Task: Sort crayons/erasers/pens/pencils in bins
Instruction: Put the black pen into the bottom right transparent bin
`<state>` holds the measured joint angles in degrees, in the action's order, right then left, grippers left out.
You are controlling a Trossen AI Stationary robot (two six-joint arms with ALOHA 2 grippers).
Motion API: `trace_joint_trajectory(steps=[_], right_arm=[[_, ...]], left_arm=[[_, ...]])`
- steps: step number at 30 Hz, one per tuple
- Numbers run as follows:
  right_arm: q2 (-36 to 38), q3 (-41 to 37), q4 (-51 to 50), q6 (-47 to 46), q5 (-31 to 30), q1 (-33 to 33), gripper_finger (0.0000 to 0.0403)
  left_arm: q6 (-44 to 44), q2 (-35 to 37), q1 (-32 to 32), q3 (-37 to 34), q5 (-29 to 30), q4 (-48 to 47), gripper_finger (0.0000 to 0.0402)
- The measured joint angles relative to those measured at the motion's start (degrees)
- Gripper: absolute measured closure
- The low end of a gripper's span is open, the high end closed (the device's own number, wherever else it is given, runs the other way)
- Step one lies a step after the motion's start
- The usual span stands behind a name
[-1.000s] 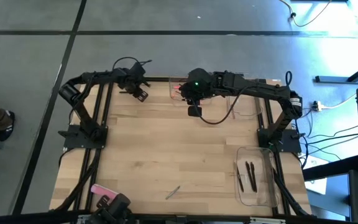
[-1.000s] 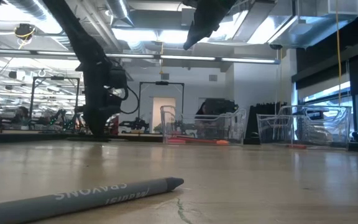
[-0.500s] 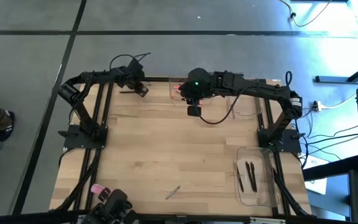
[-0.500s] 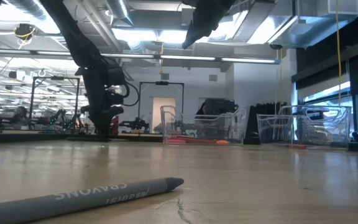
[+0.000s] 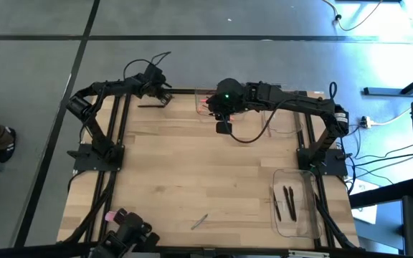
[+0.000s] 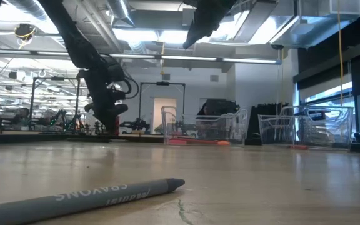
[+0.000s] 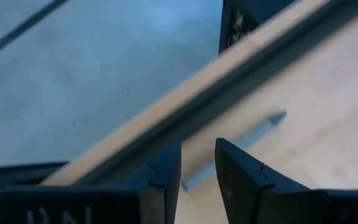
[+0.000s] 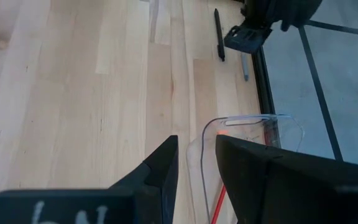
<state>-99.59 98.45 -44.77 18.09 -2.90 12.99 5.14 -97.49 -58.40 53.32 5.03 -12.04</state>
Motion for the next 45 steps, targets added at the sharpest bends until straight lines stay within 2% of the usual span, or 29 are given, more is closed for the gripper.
trace_joint_trajectory(steps=[6, 9, 20, 24, 29, 34, 45], right_arm=[[0.00, 0.00, 0.00, 0.00, 0.00, 0.00, 0.0292], [0.00, 0.00, 0.00, -0.02, 0.00, 0.00, 0.0292], [0.00, 0.00, -0.06, -1.31, 0.00, 0.00, 0.0292], [0.00, 0.00, -0.07, -1.28, 0.02, 0.00, 0.0292], [0.00, 0.00, -0.07, -1.25, 0.02, 0.00, 0.0292], [0.00, 0.00, -0.07, -1.27, 0.02, 0.00, 0.0292], [0.00, 0.00, -0.39, -1.29, 0.09, 0.00, 0.0292]], left_arm=[[2.13, 0.00, -0.50, 0.00, 0.01, 5.53, 0.0310], [2.09, 0.00, -0.58, 0.00, -0.01, 5.41, 0.0310], [2.49, 3.47, 1.85, 0.04, -0.25, -12.28, 0.0310], [4.18, 6.12, 3.39, 0.09, -0.25, -16.56, 0.0310], [6.12, 5.40, 4.96, 0.09, -0.27, -20.83, 0.0310], [10.64, 3.22, 7.03, 0.00, -0.25, -18.98, 0.0310], [12.59, 0.15, 7.68, 0.00, 0.28, -15.60, 0.0310]])
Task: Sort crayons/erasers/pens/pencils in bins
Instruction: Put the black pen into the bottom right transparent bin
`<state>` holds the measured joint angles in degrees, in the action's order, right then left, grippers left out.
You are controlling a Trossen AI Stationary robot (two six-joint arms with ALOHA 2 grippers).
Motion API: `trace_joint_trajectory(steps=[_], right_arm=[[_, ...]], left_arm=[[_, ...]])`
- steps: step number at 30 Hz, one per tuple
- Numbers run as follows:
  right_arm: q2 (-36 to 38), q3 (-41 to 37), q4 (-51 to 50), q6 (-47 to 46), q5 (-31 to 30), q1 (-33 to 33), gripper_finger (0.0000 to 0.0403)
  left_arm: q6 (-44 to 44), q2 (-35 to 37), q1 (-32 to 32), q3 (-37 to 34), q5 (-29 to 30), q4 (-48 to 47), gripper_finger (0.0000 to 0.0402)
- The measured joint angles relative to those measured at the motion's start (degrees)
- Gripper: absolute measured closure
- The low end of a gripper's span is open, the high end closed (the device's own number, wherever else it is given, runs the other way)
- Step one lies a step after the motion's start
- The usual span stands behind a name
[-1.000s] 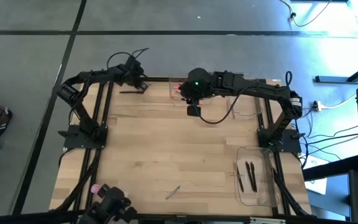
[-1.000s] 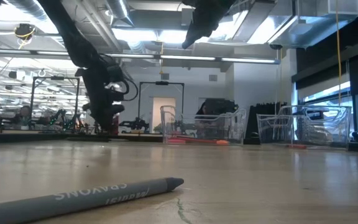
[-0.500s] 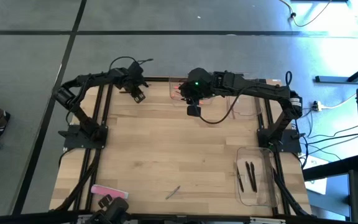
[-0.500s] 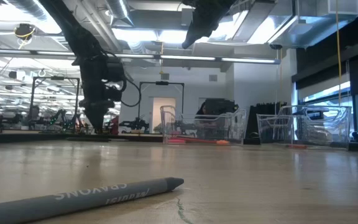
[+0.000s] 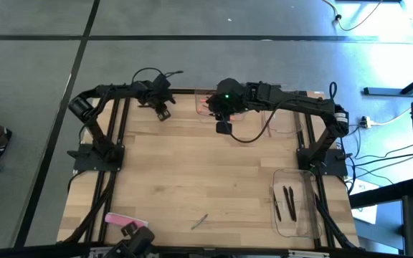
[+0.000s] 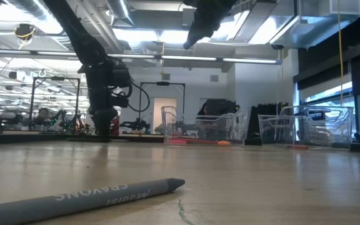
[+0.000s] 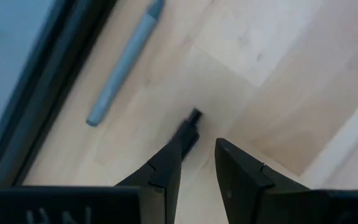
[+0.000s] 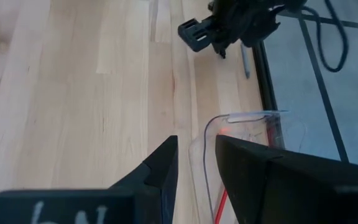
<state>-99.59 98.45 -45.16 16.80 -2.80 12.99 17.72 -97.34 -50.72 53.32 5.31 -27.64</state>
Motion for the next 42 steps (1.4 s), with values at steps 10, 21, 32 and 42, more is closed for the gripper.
trace_joint_trajectory(steps=[10, 21, 32, 42], right_arm=[[0.00, 0.00, -0.64, -0.04, 7.34, 0.00, 0.0292], [0.00, 0.00, -0.55, -0.02, 7.51, 0.00, 0.0292], [0.00, 0.00, -0.48, -0.02, 7.51, 0.02, 0.0292], [0.00, 0.00, -3.62, -1.62, 7.51, 0.02, 0.0292]], left_arm=[[1.15, -2.30, 0.00, 0.15, 0.41, 2.60, 0.0310], [2.33, -3.25, 0.22, 0.20, 2.73, 3.45, 0.0310], [1.96, -3.36, 0.20, 0.13, 2.74, 3.26, 0.0350], [0.89, -3.34, 0.77, 0.09, 3.42, 3.41, 0.0397]])
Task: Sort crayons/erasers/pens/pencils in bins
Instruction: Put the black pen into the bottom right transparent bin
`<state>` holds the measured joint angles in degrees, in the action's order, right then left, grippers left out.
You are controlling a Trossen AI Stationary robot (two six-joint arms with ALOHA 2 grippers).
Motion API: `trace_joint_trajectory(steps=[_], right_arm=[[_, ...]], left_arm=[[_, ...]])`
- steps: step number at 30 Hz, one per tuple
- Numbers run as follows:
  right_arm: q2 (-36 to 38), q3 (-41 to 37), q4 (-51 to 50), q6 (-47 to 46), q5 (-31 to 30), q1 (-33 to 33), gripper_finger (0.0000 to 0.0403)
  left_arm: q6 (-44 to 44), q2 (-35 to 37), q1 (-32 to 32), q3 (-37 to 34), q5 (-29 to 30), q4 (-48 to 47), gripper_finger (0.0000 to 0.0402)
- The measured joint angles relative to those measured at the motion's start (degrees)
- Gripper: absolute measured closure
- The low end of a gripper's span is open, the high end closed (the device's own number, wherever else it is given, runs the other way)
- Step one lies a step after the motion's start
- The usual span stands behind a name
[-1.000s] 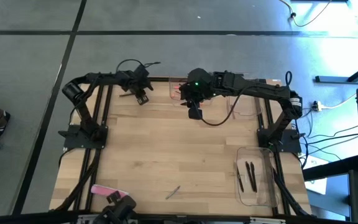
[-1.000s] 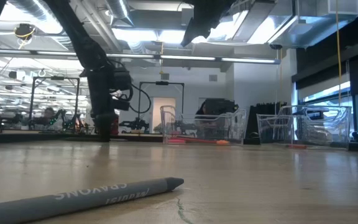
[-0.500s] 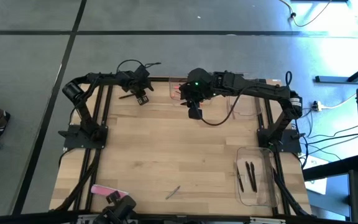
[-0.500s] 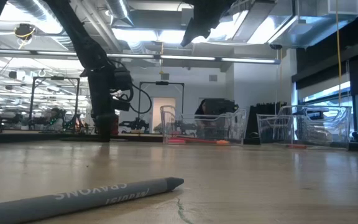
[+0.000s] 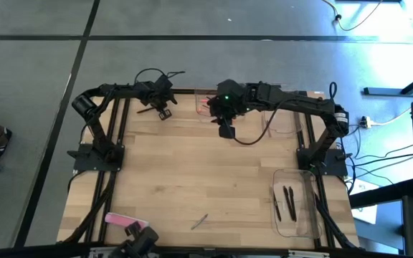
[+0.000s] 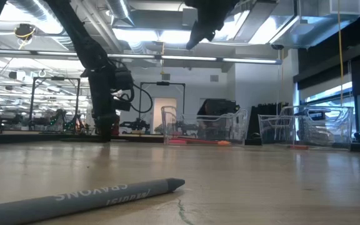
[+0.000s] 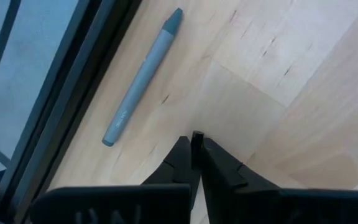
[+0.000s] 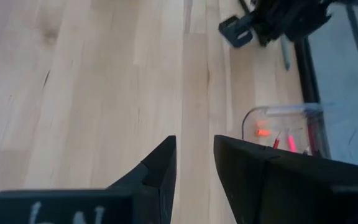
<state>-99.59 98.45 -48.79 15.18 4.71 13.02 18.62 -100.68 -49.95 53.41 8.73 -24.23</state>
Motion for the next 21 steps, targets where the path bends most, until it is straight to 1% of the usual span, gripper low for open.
trace_joint_trajectory(steps=[10, 21], right_arm=[[0.00, -4.08, 2.11, -0.08, -0.04, 0.00, 0.0292], [0.00, -4.13, 2.31, -0.13, -0.04, -0.17, 0.0292]], left_arm=[[-1.74, 2.91, 3.28, -0.42, -2.59, -1.30, 0.0401], [-2.07, 9.58, 6.27, -0.26, -2.66, -0.83, 0.0400]])
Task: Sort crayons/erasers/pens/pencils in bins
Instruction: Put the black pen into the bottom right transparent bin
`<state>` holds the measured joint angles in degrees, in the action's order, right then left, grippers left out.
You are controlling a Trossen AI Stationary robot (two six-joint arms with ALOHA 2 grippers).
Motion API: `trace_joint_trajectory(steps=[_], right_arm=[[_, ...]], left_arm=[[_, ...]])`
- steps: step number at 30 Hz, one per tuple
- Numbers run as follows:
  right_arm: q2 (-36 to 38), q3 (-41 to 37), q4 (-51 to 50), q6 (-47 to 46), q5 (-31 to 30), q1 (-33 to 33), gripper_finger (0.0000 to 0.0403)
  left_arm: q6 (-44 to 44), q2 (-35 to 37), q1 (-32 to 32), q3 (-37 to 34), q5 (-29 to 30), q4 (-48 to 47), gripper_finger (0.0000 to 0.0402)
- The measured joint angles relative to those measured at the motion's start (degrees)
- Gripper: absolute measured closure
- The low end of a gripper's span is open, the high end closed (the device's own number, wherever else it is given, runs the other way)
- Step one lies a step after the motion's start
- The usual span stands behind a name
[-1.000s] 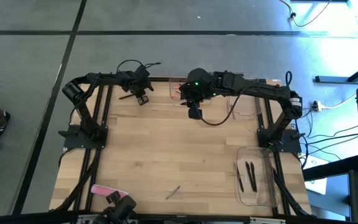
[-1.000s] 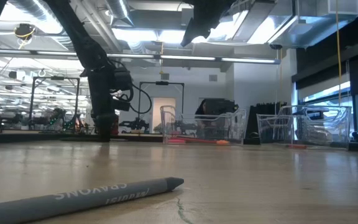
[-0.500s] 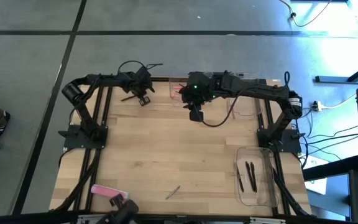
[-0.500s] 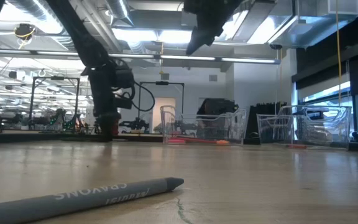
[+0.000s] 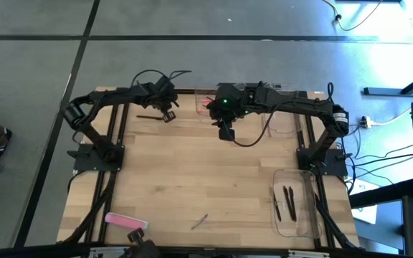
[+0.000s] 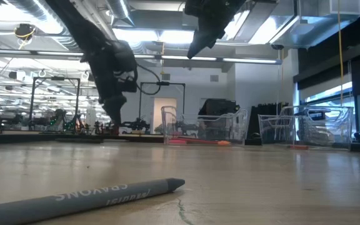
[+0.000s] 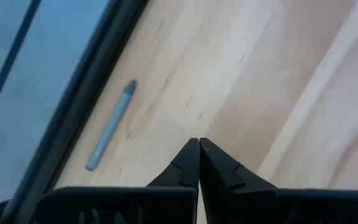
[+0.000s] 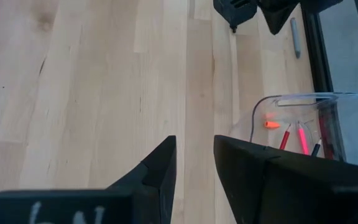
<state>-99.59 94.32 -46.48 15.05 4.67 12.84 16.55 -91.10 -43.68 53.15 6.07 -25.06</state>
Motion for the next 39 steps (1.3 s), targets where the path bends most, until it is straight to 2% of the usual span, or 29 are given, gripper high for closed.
trace_joint_trajectory(steps=[6, 11, 16, 20, 29, 34, 39], right_arm=[[0.00, 0.00, 0.02, 0.00, 0.00, -0.04, 0.0292], [0.00, 0.00, 0.58, 0.01, 0.00, -0.04, 0.0292], [0.00, 0.00, 1.79, 0.21, 0.02, -0.04, 0.0292], [0.00, 0.00, 1.73, 0.26, 0.02, -0.04, 0.0292], [0.00, 0.00, 1.70, 0.63, 0.07, -0.04, 0.0292], [0.00, 0.00, 1.68, 0.66, 0.09, -0.04, 0.0292], [0.00, 0.00, 1.66, 0.66, 0.13, -0.04, 0.0292]], left_arm=[[0.34, 3.73, 0.34, 0.13, 0.19, -3.94, 0.0400], [-0.98, 3.93, -0.30, 0.13, 0.22, -10.41, 0.0401], [-1.02, 3.93, -0.28, 0.13, 0.22, -10.89, 0.0398], [-1.59, 3.95, -0.29, 0.13, -0.09, -13.38, 0.0381], [-4.39, 3.97, -0.33, 0.13, -7.19, -16.89, 0.0330], [-4.85, 3.67, -0.35, 0.16, -2.55, -16.22, 0.0324], [-6.99, 0.48, -0.70, 0.17, -2.21, -16.09, 0.0326]])
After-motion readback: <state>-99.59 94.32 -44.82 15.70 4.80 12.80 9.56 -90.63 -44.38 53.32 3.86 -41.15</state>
